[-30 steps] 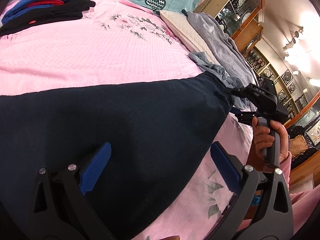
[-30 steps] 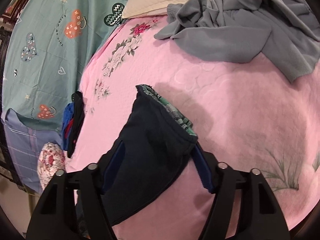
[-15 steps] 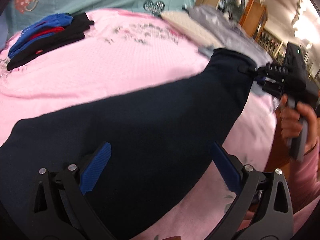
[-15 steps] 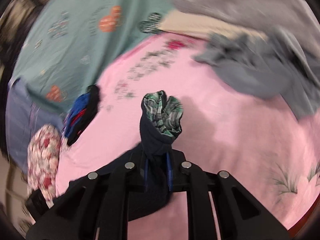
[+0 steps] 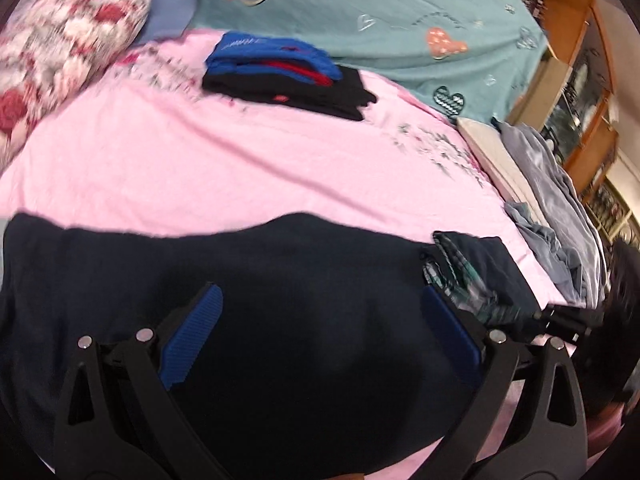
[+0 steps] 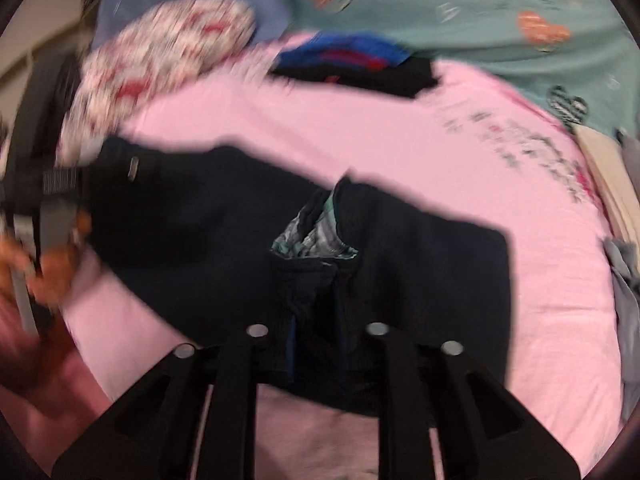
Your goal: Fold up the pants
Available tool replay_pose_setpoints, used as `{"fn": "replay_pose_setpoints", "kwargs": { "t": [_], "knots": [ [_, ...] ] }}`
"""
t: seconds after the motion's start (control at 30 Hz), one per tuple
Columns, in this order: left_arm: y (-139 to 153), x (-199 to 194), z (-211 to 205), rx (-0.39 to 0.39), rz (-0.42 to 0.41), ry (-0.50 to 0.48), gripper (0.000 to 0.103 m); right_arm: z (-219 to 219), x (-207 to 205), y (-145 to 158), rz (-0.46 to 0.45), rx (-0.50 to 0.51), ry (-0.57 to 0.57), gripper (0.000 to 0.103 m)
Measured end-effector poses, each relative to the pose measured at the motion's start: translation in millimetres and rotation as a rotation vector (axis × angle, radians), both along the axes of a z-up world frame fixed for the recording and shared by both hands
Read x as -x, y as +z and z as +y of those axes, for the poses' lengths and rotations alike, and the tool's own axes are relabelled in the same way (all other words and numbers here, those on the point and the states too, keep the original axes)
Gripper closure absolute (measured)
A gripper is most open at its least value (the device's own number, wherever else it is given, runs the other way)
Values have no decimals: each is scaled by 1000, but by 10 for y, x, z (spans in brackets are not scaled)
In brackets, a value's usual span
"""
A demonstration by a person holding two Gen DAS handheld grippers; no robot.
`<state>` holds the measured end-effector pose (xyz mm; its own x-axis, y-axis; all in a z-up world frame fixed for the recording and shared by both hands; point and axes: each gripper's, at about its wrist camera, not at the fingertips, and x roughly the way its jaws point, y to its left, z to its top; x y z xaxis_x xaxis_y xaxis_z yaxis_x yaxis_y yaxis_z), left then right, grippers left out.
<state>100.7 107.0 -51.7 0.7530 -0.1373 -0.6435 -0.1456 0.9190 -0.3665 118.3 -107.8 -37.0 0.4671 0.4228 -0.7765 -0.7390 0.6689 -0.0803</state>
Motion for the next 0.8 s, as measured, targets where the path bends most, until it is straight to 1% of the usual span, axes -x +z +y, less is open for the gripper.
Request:
{"fn": "replay_pose_setpoints", "kwargs": {
  "t": [0.07,0.1,0.13,0.17,0.23,0.3,0.4,0.47,0.5,0.53,0.57,0.6,0.67,0.7,0.77,0.8],
  "knots": [
    [8,21,79,57,-27,-15,2,-41,104,116,23,-47,82,54],
    [9,16,93,60,-34,-10,2,-99,130,209,32,-93,107,50],
    [1,0,104,65,-33,-5,2,-133,146,272,21,-113,110,48],
    [-19,-25,112,86,-23,-9,2,-164,167,328,-14,-111,103,45],
    [-47,-58,153,128,-13,-18,2,-148,187,337,-70,-74,101,45],
    [-65,-52,184,156,-18,-18,2,-68,174,253,-86,-16,112,45],
    [-91,-44,217,193,-20,-16,2,56,173,124,-89,41,148,45],
    [-100,-37,226,207,-25,-19,2,131,162,30,-124,91,155,45],
    [-100,-34,226,208,-28,-21,2,148,139,-11,-139,119,147,51],
    [-100,-33,228,210,-31,-21,2,158,104,-41,-134,133,144,61],
    [-100,-30,231,213,-33,-21,2,146,66,-18,-115,121,136,82],
    [-100,-25,238,219,-36,-21,2,129,35,50,-116,93,119,86],
    [-105,-15,250,234,-43,-18,2,97,41,240,-154,22,95,87],
    [-110,-19,259,240,-43,-17,2,92,58,288,-161,2,95,87],
    [-120,-33,275,249,-40,-14,2,139,110,310,-147,-32,125,87],
    [-119,-39,278,250,-40,-14,2,178,138,264,-139,-27,143,87]
  ]
}}
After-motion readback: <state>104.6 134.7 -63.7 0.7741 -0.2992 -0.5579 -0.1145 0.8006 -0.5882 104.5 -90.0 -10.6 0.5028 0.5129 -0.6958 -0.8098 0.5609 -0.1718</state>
